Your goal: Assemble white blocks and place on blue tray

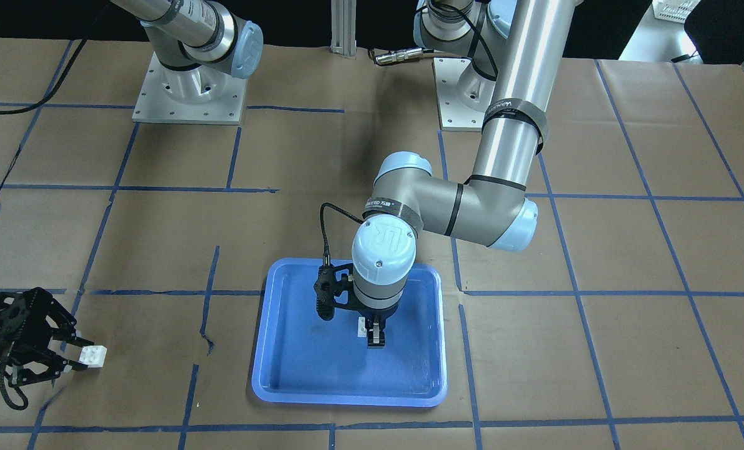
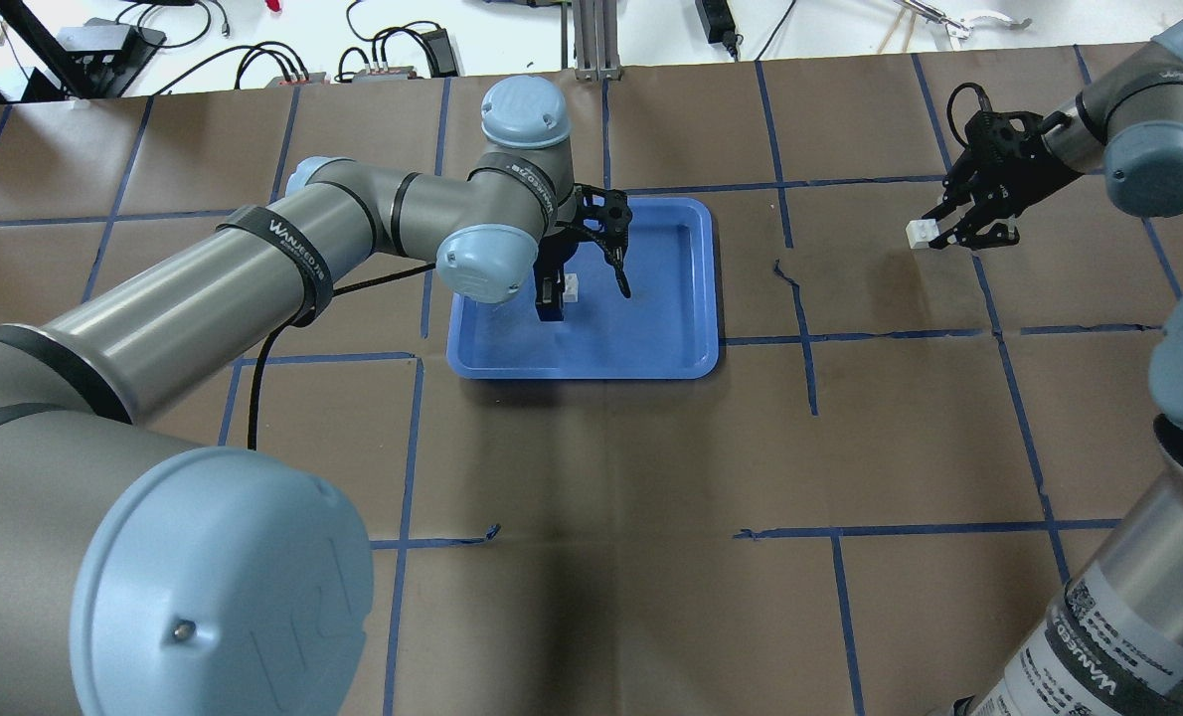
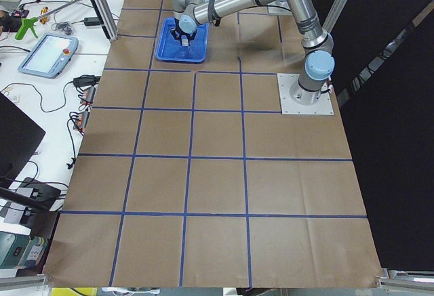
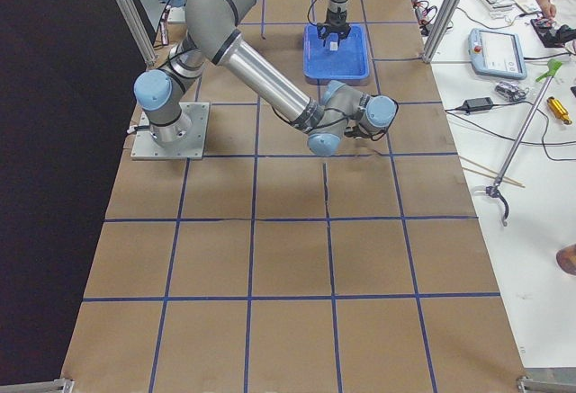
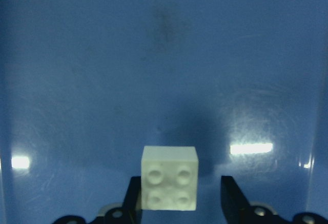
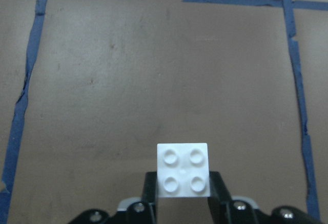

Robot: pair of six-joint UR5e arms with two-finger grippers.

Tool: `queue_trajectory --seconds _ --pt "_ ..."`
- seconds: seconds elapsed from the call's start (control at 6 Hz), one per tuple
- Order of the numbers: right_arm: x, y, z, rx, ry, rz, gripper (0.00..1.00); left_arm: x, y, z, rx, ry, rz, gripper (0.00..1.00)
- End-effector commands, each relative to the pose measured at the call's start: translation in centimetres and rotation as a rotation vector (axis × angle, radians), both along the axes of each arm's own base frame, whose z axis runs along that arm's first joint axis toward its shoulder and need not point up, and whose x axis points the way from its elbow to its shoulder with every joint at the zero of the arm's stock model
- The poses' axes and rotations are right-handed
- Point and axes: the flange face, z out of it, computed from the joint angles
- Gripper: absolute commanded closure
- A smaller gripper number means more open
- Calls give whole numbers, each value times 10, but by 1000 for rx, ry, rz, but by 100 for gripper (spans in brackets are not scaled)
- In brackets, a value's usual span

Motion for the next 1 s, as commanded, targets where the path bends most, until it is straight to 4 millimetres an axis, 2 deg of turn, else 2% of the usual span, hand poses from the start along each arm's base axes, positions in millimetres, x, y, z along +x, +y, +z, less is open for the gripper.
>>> queue_trajectory --seconds 0.0,0.17,0.33,0.5,0.67,0.83 --pt "15 13 58 9 -32 -7 71 1 2 13 -18 4 0 1" --pt "26 21 74 36 -43 -22 71 1 0 31 -45 11 0 1" --pt "61 23 82 35 -64 7 71 9 -1 68 -98 24 8 1" --pt "99 27 89 69 -66 -21 71 25 5 122 -157 36 32 1" --pt "142 31 82 103 -71 -14 71 47 7 163 -205 48 82 1" --pt "182 31 79 89 -60 -11 71 53 15 194 -251 66 168 1"
